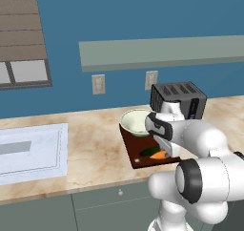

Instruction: Place the two vegetables and bowl onto the tray for setting up a vegetable dip station.

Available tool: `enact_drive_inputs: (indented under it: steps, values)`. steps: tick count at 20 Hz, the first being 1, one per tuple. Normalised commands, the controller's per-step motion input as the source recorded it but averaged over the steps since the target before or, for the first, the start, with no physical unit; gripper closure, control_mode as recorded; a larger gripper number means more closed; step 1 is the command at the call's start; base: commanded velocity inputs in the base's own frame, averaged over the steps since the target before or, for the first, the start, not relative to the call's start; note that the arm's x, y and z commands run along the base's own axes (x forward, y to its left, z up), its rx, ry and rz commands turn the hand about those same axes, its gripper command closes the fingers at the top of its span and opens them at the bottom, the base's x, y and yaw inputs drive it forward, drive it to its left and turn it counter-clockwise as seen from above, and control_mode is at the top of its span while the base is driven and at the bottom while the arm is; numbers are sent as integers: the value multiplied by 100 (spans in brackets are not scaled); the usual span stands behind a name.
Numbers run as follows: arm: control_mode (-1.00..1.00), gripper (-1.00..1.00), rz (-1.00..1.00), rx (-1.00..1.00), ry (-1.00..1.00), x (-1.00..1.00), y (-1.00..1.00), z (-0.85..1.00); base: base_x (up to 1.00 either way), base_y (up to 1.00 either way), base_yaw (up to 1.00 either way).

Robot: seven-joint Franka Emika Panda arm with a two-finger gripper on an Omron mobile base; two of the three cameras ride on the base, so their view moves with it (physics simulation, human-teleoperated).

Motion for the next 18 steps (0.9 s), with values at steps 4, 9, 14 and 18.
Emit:
enact_drive_inputs:
  steps: [4,9,14,18]
  values:
    - [-100,100,19,2,0,0,0,2,0,0,0]
    - [-100,100,14,1,0,0,0,0,0,0,0]
    - [-100,100,8,2,0,0,0,-1,0,0,0]
    - [-100,100,1,1,0,0,0,-2,0,0,0]
